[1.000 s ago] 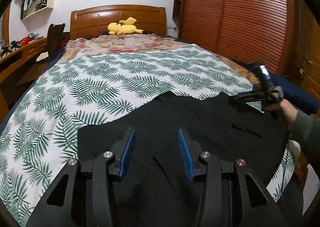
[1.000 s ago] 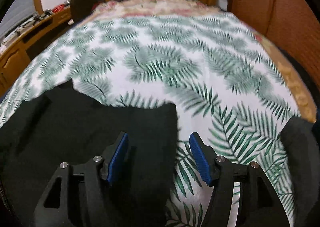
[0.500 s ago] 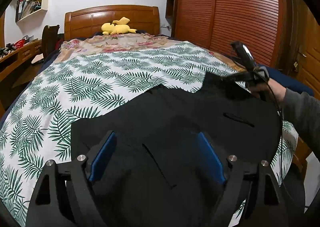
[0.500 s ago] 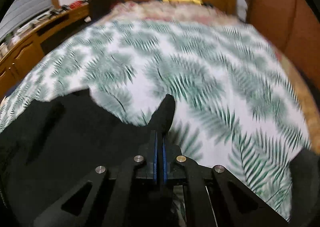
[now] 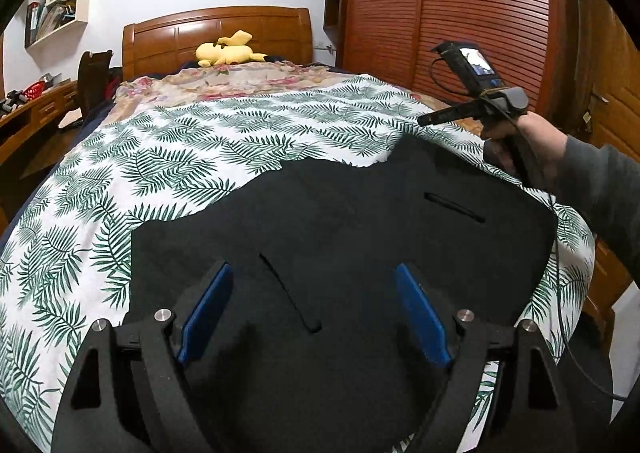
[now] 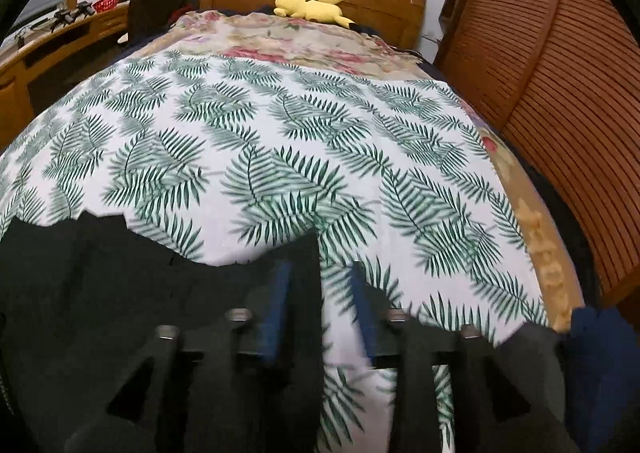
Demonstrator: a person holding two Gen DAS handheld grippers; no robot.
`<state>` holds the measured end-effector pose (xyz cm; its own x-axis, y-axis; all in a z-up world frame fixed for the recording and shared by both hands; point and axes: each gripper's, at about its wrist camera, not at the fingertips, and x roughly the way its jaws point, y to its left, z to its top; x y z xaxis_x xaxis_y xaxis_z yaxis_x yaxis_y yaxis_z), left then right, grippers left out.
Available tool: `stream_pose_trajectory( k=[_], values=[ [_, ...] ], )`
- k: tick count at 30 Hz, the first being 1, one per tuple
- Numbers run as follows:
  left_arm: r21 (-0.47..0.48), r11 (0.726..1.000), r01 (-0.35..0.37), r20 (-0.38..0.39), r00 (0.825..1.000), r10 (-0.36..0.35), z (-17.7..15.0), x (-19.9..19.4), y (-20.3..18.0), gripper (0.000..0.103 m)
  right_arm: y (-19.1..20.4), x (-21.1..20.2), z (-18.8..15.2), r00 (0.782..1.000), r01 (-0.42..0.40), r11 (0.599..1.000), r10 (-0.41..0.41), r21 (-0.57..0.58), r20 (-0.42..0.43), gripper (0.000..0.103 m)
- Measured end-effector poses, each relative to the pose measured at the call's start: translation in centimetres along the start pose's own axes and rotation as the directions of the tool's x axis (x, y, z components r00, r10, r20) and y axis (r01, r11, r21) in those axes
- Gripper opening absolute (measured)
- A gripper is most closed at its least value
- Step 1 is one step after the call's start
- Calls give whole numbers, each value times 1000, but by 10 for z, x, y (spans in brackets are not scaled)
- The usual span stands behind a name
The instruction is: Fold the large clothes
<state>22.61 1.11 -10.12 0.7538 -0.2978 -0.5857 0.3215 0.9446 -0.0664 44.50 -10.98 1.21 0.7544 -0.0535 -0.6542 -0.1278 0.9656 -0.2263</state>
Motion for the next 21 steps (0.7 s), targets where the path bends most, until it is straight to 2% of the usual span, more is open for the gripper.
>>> stream_pose_trajectory(
  k=[3,6,13,17,21],
  values=[
    [-2,1000,3,3,1000,-3,0,-2,-1,84,10,-21,-12,999,-36,999,36,-33,3,55],
    [-2,1000,6,6,1000,-6,0,-4,-3,84,23,-54,-36,993,-114,990,114,-81,2,55],
    [8,1000,14,8,1000,-14,-5,-7,-10,84,36,-121,-110,964,-261,956,265,-133,11,55],
    [14,1000,7,18,1000,-7,-7,-9,-15,84,33,-139,-139,964,-261,956,266,-134,24,55],
    [15,1000,-3,28,1000,2,-8,-11,-18,84,22,-151,-157,964,-261,962,264,-87,33,55]
  ],
)
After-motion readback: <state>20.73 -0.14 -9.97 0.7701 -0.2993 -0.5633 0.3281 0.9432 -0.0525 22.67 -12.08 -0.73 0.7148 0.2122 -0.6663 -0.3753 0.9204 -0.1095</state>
